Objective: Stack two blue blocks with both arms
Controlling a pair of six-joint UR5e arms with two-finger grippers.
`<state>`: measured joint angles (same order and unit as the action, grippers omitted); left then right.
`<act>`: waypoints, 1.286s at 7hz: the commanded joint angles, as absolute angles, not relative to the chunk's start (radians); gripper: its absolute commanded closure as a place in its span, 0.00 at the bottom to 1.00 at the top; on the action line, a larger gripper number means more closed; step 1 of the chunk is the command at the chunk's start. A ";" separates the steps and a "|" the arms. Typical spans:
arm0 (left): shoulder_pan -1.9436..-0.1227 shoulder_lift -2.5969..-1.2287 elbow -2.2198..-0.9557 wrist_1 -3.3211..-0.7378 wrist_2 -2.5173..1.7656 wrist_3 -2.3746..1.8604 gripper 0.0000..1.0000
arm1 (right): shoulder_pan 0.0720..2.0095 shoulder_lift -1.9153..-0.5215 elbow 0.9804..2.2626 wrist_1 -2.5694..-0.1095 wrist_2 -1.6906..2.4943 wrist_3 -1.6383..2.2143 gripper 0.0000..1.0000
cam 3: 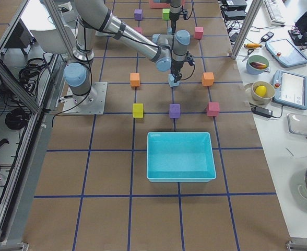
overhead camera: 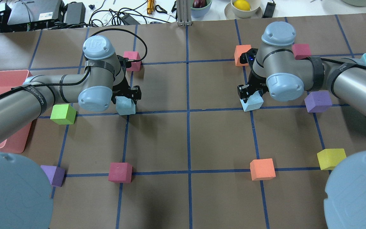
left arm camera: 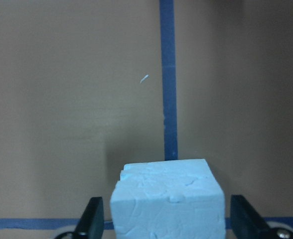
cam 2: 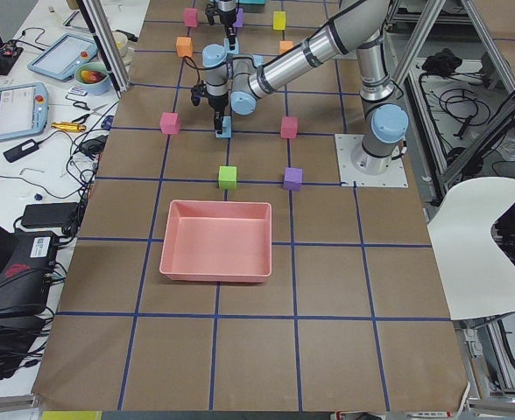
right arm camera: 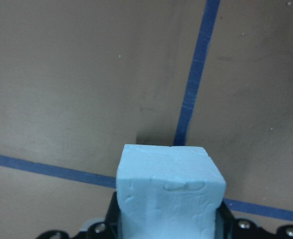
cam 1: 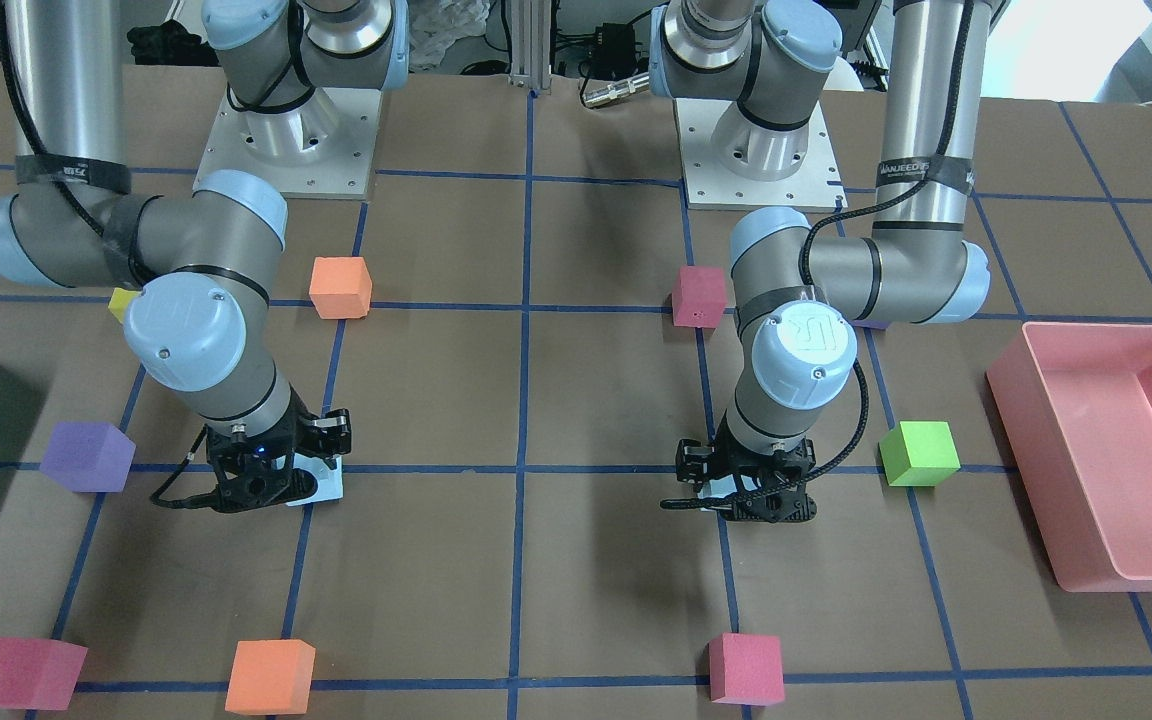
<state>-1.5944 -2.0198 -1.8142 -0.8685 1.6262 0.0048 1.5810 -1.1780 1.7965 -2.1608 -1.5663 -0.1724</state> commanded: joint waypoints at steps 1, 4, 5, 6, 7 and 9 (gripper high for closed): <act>-1.594 -2.010 -1.813 -0.865 1.626 0.006 0.62 | 1.734 -1.186 1.747 -2.111 -1.534 0.143 1.00; -1.571 -1.994 -1.810 -0.865 1.626 0.038 0.66 | 1.887 -1.178 1.753 -2.109 -1.468 0.348 1.00; -1.553 -1.994 -1.806 -0.865 1.625 0.041 0.69 | 1.908 -1.171 1.758 -2.109 -1.462 0.395 1.00; -1.562 -1.982 -1.802 -0.874 1.629 0.032 0.70 | 1.919 -1.169 1.761 -2.115 -1.457 0.397 1.00; -1.569 -1.961 -1.804 -0.887 1.629 0.026 0.70 | 1.936 -1.167 1.761 -2.114 -1.425 0.399 1.00; -1.574 -1.912 -1.819 -0.937 1.618 0.025 0.71 | 1.953 -1.155 1.769 -2.108 -1.431 0.400 1.00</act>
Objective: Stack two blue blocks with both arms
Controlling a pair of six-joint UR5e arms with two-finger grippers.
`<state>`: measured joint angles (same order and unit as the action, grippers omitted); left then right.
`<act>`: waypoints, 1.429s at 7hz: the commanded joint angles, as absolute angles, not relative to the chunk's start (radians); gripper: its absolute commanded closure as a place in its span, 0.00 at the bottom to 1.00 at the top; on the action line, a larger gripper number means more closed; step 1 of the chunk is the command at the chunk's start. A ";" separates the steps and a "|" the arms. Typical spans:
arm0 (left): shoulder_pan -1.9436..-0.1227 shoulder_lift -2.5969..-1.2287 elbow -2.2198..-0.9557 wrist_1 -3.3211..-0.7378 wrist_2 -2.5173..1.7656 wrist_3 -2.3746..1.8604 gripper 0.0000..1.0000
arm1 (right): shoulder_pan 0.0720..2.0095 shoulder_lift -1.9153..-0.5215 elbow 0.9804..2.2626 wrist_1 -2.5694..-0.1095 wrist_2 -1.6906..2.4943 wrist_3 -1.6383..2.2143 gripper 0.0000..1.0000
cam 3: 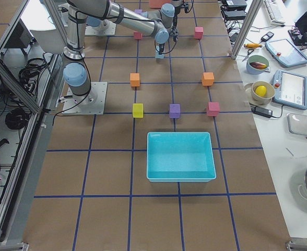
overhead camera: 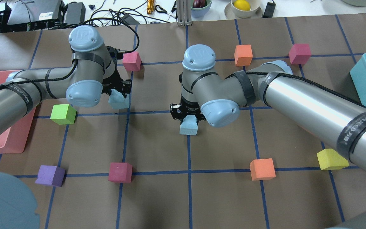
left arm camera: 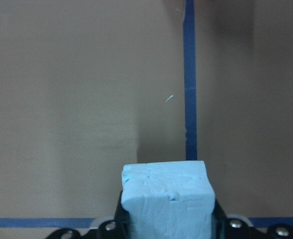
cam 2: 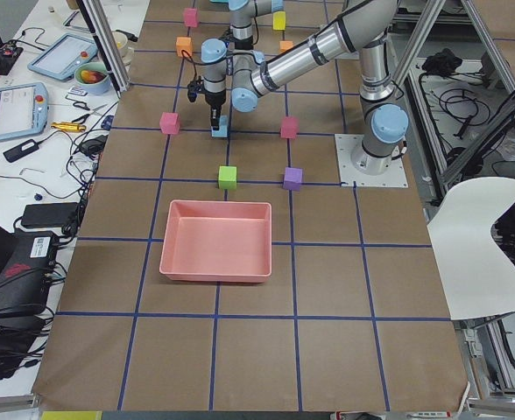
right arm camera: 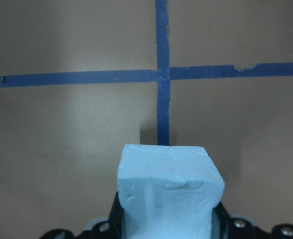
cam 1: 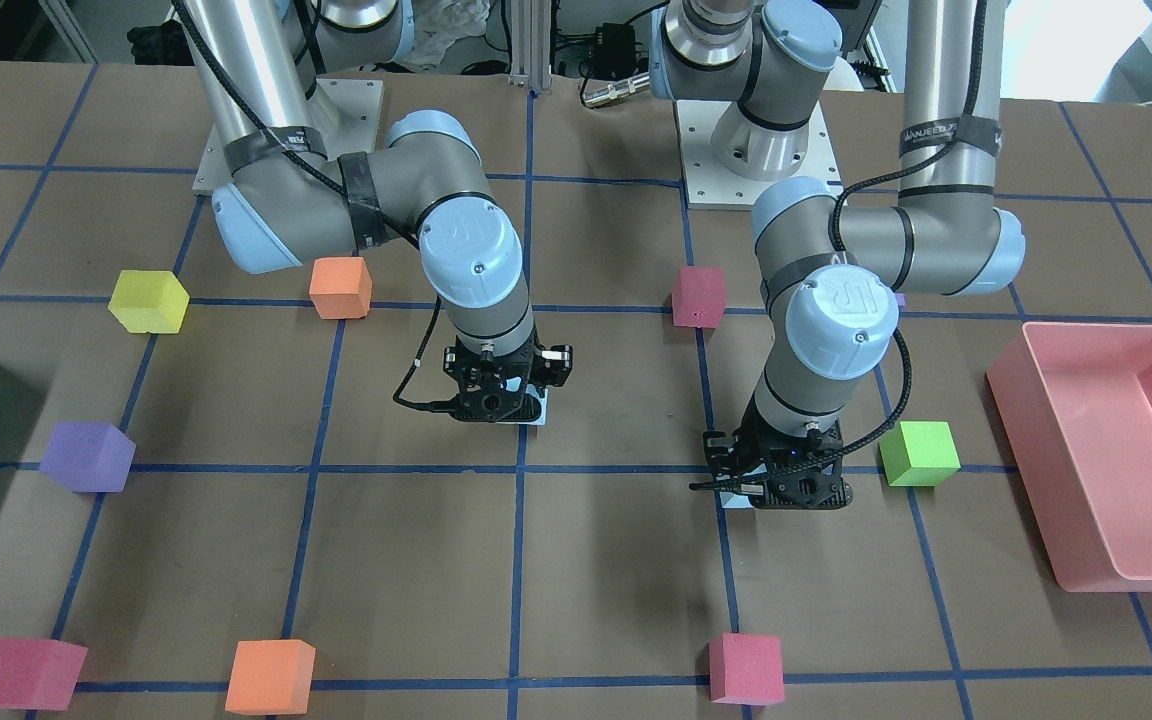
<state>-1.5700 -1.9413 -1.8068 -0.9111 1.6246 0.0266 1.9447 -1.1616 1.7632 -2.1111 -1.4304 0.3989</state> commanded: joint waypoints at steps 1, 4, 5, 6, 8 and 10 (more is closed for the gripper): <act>-1.574 -1.895 -1.827 -0.940 1.618 0.025 0.71 | 1.953 -1.155 1.798 -2.120 -1.442 0.399 1.00; -1.575 -1.829 -1.822 -1.006 1.597 0.023 0.71 | 1.953 -1.166 1.815 -2.150 -1.443 0.402 0.00; -1.578 -1.810 -1.825 -1.020 1.595 0.021 0.71 | 1.951 -1.166 1.810 -2.149 -1.434 0.402 0.00; -1.612 -1.789 -1.828 -1.022 1.597 0.020 0.71 | 1.951 -1.169 1.799 -2.140 -1.446 0.400 0.00; -1.686 -1.757 -1.830 -1.046 1.598 -0.067 0.72 | 1.913 -1.228 1.728 -2.018 -1.447 0.397 0.00; -1.747 -1.758 -1.833 -1.046 1.595 -0.156 0.72 | 1.736 -1.326 1.579 -1.761 -1.445 0.326 0.00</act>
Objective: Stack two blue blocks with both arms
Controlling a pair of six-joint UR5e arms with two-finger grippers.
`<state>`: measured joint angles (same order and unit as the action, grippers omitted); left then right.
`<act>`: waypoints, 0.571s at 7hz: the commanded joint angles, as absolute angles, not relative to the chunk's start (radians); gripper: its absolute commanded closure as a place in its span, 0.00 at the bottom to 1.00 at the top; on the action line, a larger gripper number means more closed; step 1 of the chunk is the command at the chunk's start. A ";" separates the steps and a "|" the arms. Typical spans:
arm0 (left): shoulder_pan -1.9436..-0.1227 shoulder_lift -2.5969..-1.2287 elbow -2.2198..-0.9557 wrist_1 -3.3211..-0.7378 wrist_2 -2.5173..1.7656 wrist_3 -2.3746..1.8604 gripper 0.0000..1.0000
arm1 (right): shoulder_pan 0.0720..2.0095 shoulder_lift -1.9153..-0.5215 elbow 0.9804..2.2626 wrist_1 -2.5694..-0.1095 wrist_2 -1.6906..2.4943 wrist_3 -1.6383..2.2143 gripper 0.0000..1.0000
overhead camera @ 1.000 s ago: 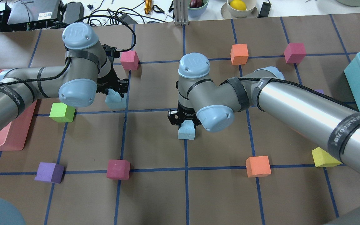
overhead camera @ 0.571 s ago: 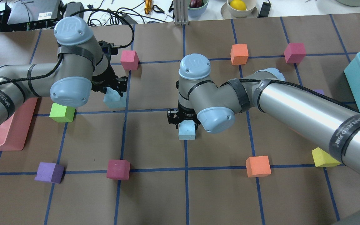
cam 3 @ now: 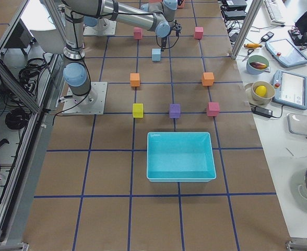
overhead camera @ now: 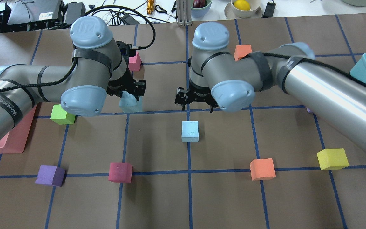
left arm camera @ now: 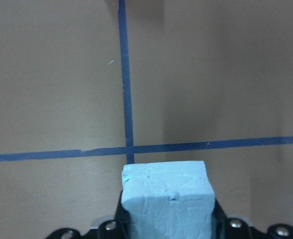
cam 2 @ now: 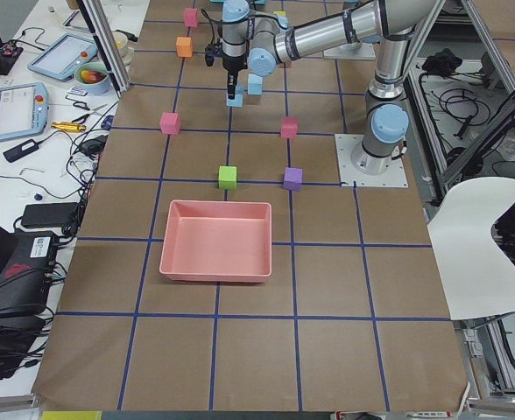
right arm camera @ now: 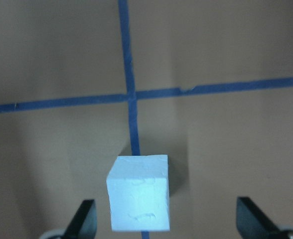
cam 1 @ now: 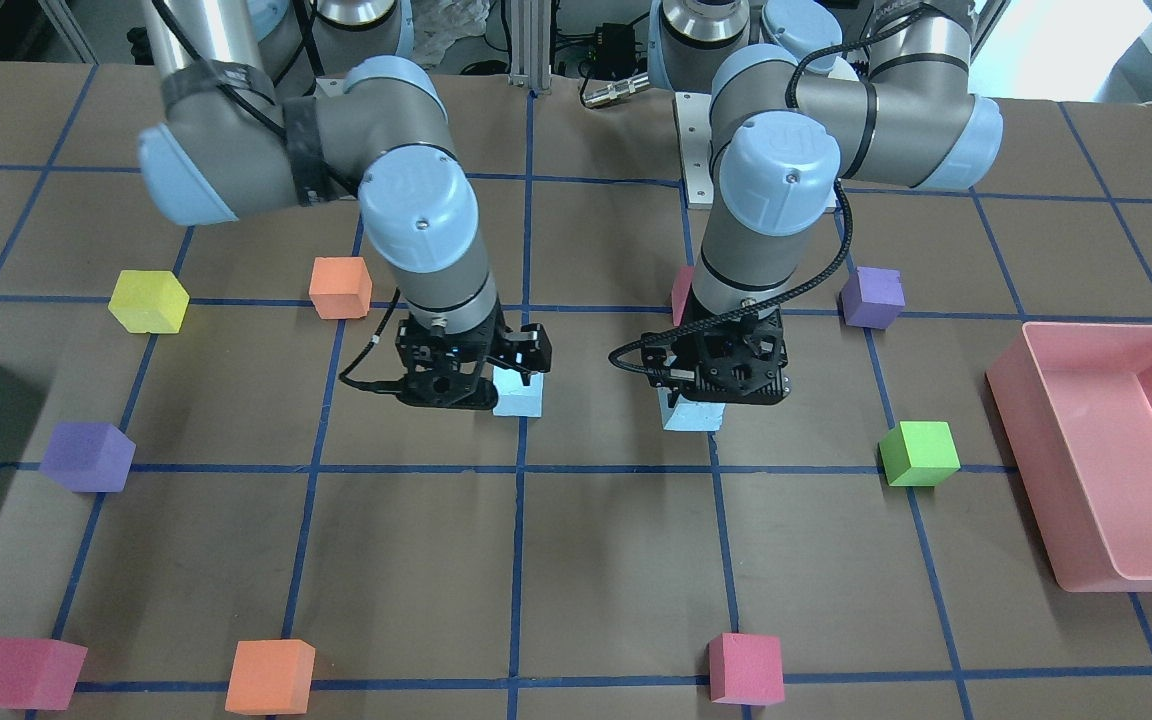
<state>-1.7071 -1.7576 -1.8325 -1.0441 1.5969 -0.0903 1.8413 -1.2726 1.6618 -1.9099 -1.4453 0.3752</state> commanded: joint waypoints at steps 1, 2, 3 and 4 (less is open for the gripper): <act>-1.800 -1.762 -1.829 -1.046 1.589 -0.219 0.72 | 1.639 -1.345 1.545 -1.702 -1.447 0.187 0.00; -1.840 -1.785 -1.822 -1.033 1.553 -0.307 0.74 | 1.567 -1.357 1.540 -1.700 -1.445 0.060 0.00; -1.865 -1.807 -1.801 -1.031 1.510 -0.387 0.78 | 1.533 -1.405 1.540 -1.698 -1.475 0.042 0.00; -1.912 -1.828 -1.775 -1.031 1.487 -0.440 0.80 | 1.525 -1.448 1.539 -1.709 -1.618 0.043 0.00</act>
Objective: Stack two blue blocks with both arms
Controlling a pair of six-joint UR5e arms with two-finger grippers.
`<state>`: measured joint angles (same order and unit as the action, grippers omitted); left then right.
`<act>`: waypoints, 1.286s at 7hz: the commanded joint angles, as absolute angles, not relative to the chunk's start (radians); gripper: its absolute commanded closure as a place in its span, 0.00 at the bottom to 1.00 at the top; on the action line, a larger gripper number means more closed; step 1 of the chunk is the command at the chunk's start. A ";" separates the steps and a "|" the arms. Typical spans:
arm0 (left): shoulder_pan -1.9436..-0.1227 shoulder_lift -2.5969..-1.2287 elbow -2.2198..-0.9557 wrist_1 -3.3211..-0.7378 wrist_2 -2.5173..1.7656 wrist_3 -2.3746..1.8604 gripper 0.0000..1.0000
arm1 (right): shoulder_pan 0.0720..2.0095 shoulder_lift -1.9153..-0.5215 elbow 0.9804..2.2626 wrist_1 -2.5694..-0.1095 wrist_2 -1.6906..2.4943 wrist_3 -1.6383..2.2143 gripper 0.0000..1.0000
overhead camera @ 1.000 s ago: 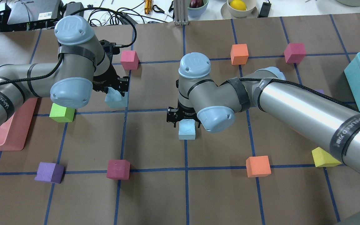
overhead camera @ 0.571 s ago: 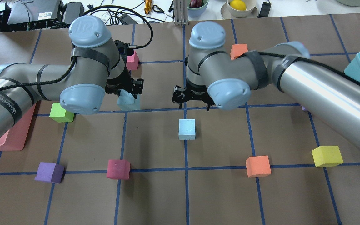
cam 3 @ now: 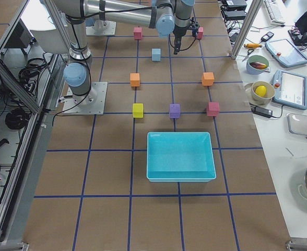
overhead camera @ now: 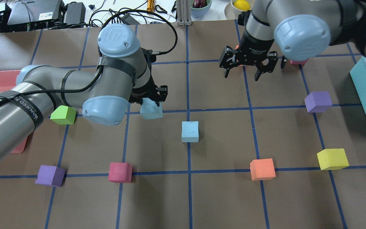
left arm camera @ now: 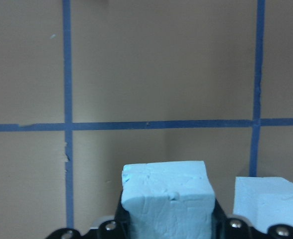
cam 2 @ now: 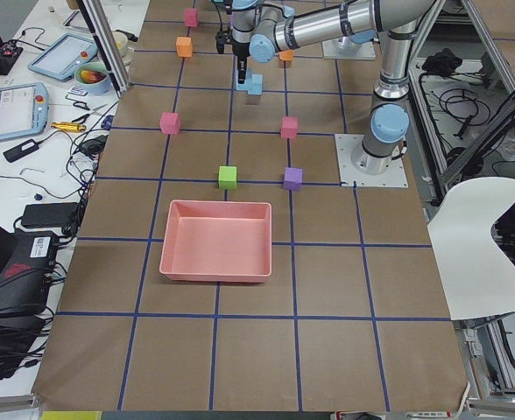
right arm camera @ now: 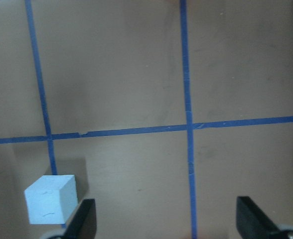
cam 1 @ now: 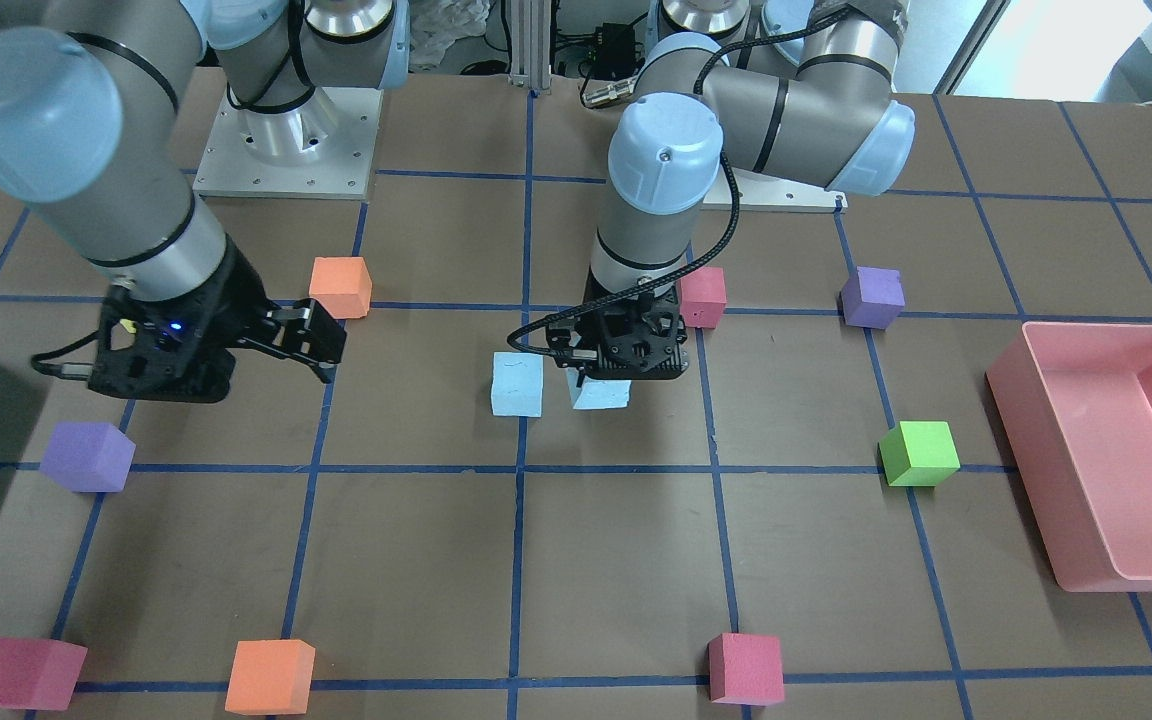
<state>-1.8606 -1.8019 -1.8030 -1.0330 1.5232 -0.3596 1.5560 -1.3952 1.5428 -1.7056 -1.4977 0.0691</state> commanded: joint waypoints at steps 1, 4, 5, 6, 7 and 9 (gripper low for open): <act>-1.981 -1.851 -1.763 -1.029 1.489 -0.510 0.80 | 1.523 -1.444 1.551 -1.713 -1.652 0.054 0.00; -2.016 -1.890 -1.764 -1.046 1.500 -0.502 0.84 | 1.522 -1.465 1.549 -1.700 -1.580 0.040 0.00; -2.016 -1.897 -1.761 -1.040 1.503 -0.505 0.84 | 1.529 -1.489 1.551 -1.648 -1.582 0.040 0.00; -2.016 -1.899 -1.759 -1.032 1.505 -0.500 0.84 | 1.532 -1.503 1.545 -1.582 -1.578 0.040 0.00; -2.016 -1.907 -1.759 -1.032 1.508 -0.497 0.84 | 1.552 -1.514 1.546 -1.580 -1.580 0.041 0.00; -2.016 -1.908 -1.728 -1.046 1.571 -0.476 0.83 | 1.577 -1.546 1.548 -1.575 -1.591 0.043 0.00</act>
<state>-2.0155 -1.9068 -1.7491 -1.0353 1.5413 -0.4863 1.5609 -1.5274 1.5466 -1.5816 -1.5858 0.0422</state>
